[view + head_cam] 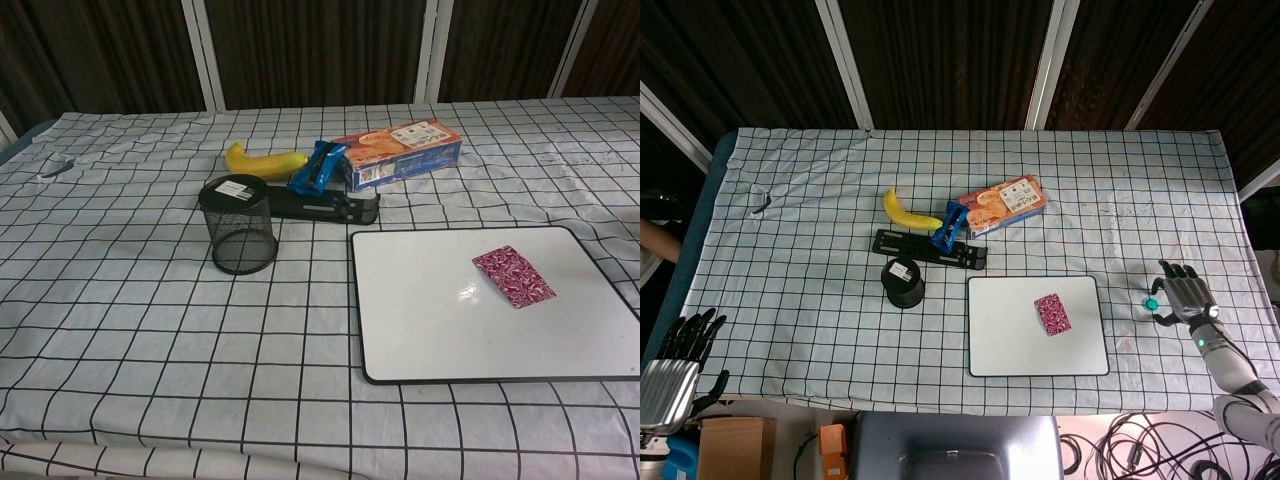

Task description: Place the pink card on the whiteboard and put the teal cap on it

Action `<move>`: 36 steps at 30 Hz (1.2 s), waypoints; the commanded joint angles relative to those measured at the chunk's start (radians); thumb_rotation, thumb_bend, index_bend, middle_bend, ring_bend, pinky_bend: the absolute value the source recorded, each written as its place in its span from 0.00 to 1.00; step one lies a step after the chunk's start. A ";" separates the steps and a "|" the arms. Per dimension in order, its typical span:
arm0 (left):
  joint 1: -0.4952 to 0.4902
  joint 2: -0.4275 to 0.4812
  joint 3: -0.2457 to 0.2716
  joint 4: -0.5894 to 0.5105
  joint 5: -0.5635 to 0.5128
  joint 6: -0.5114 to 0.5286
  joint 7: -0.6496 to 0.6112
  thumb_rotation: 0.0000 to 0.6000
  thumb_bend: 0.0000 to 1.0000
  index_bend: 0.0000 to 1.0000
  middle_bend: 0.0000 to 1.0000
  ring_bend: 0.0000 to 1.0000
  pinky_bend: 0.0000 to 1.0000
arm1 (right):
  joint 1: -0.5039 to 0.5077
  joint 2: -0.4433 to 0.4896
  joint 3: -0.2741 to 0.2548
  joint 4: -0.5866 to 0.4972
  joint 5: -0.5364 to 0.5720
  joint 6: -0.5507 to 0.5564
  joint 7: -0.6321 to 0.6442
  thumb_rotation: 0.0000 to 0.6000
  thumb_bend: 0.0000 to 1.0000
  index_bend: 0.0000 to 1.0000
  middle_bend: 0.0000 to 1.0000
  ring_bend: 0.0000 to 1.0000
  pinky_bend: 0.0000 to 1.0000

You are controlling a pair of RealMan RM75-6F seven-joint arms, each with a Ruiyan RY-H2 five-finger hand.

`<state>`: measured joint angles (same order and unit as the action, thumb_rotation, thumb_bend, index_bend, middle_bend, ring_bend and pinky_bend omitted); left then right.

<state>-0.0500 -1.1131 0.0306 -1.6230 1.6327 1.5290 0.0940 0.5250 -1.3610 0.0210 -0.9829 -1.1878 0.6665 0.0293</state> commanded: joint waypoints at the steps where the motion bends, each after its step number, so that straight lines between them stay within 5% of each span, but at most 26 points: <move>1: 0.000 0.000 0.001 0.000 0.001 0.001 -0.001 1.00 0.39 0.00 0.00 0.00 0.00 | -0.004 0.004 0.003 -0.007 -0.008 0.008 0.000 1.00 0.22 0.41 0.00 0.00 0.00; 36: 0.003 0.004 0.001 0.000 -0.002 0.007 -0.007 1.00 0.39 0.00 0.00 0.00 0.00 | -0.014 -0.010 0.038 -0.024 0.021 0.016 -0.068 1.00 0.24 0.52 0.00 0.00 0.00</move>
<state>-0.0474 -1.1091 0.0318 -1.6233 1.6308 1.5360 0.0870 0.5138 -1.3753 0.0557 -1.0003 -1.1661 0.6746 -0.0397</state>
